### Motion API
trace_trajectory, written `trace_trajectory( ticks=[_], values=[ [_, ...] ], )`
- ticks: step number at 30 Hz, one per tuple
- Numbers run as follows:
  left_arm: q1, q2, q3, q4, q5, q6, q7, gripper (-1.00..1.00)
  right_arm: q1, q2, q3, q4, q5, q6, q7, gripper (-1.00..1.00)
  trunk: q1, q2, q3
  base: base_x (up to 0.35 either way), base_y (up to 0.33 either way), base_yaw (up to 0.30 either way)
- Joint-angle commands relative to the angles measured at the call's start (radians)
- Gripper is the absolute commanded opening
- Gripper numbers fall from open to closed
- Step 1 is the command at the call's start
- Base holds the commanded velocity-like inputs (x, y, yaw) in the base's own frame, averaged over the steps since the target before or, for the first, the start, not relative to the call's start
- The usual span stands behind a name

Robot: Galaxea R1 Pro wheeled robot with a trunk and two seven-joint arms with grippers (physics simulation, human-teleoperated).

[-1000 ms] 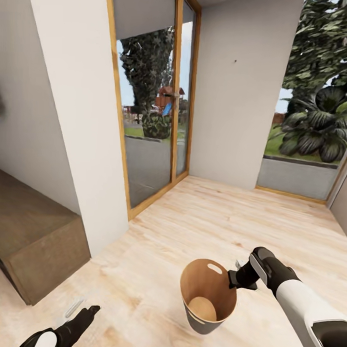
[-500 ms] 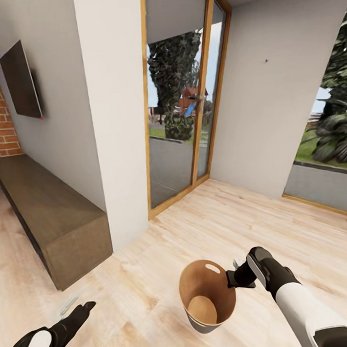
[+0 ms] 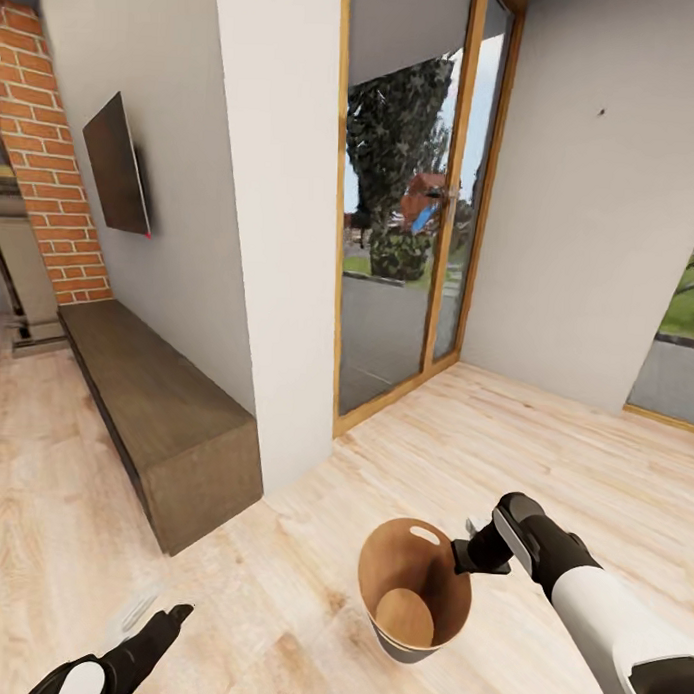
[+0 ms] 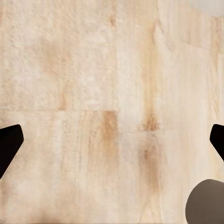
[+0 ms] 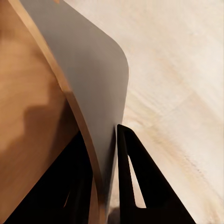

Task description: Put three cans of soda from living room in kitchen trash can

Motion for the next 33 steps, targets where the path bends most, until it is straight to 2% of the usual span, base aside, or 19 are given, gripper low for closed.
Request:
trace_trajectory(
  ticks=[1,6,16,27,33],
  values=[
    [0.000,-0.001,-0.001,0.000,-0.001,-0.001,0.001,1.00,0.010,-0.001,-0.002,-0.020,-0.027,0.003,0.006,-1.00,0.000,0.000,-0.001,0.000,0.000,0.218],
    [0.000,-0.002,-0.001,0.002,-0.005,-0.007,0.003,1.00,0.065,-0.004,-0.002,-0.131,-0.027,0.003,0.006,-1.00,0.000,0.000,-0.007,0.000,0.000,0.212],
    [0.000,-0.002,-0.001,0.014,-0.003,-0.018,-0.001,1.00,0.070,-0.005,-0.002,-0.138,-0.028,0.003,0.006,-1.00,0.000,0.000,-0.017,-0.086,0.180,0.220],
    [0.000,-0.002,-0.001,0.014,0.001,-0.018,-0.001,1.00,0.076,0.001,0.000,-0.152,-0.028,0.003,0.005,-1.00,0.000,0.000,-0.019,-0.133,0.274,0.032],
    [0.000,-0.002,-0.001,0.014,0.002,-0.018,-0.001,1.00,0.076,0.000,-0.001,-0.153,-0.027,0.003,0.005,-1.00,0.000,0.000,-0.019,-0.136,0.277,0.207]
  ],
)
